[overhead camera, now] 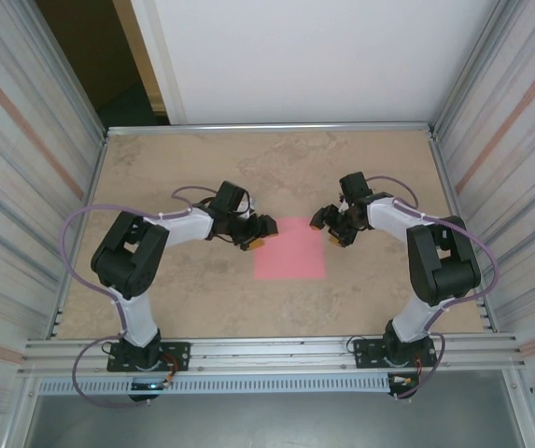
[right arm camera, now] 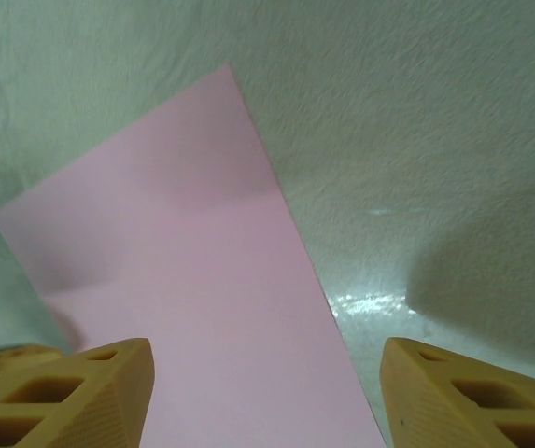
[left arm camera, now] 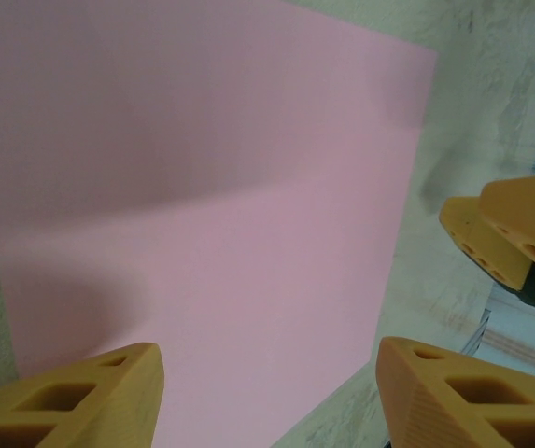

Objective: Fold a paper plane with a square sheet of paper (pick it up from the middle)
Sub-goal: Move the square sheet of paper to the center of the table, then first fold in half a square sheet of paper at the center of the table.

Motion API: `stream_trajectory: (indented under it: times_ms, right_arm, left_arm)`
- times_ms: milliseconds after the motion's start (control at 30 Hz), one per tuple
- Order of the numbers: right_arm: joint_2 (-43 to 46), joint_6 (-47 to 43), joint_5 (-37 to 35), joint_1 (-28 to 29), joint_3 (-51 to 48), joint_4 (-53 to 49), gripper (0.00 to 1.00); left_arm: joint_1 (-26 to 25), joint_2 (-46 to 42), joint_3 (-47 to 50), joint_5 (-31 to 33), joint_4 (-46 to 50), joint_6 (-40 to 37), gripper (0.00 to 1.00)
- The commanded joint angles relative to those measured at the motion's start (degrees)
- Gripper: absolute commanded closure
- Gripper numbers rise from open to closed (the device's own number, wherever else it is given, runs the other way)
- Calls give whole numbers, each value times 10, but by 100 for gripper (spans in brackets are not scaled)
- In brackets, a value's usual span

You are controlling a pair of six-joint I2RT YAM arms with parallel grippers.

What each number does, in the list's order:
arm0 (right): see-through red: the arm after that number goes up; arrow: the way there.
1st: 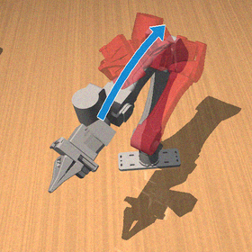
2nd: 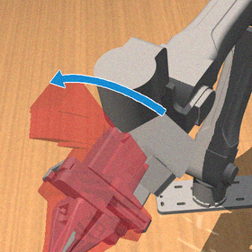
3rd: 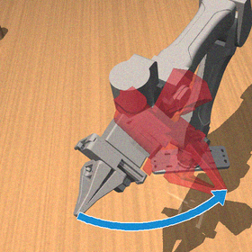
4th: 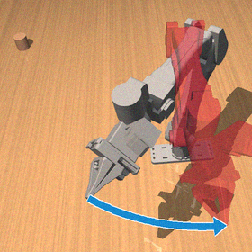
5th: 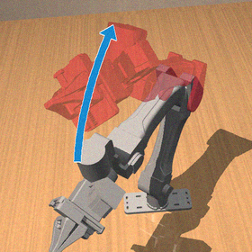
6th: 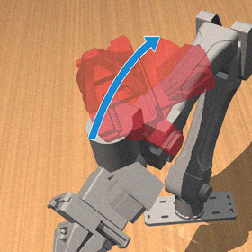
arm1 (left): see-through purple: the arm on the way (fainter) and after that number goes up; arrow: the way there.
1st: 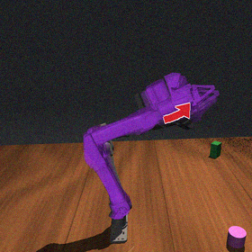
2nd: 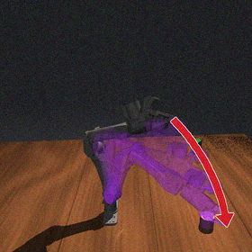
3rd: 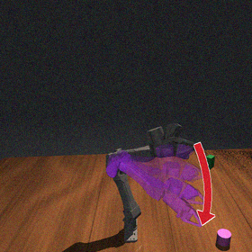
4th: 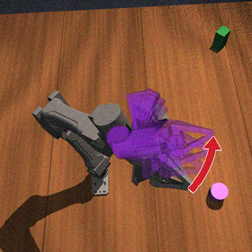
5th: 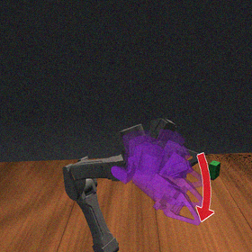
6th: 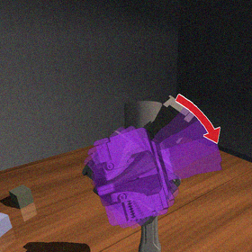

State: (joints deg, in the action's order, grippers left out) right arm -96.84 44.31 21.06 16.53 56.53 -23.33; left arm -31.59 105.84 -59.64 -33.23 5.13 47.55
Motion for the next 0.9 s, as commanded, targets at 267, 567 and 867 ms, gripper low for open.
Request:
stream_trajectory:
  times_ms: [267,567,867]
  right_arm:
    - [-36,-67,30,26,13,-30,47]
    - [-62,-68,29,30,14,-29,47]
    - [-77,-61,41,36,15,-10,48]
  left_arm:
    - [-3,-4,-11,31,51,-32,40]
    - [-6,20,-13,14,36,-24,39]
    - [2,11,30,11,-17,1,34]
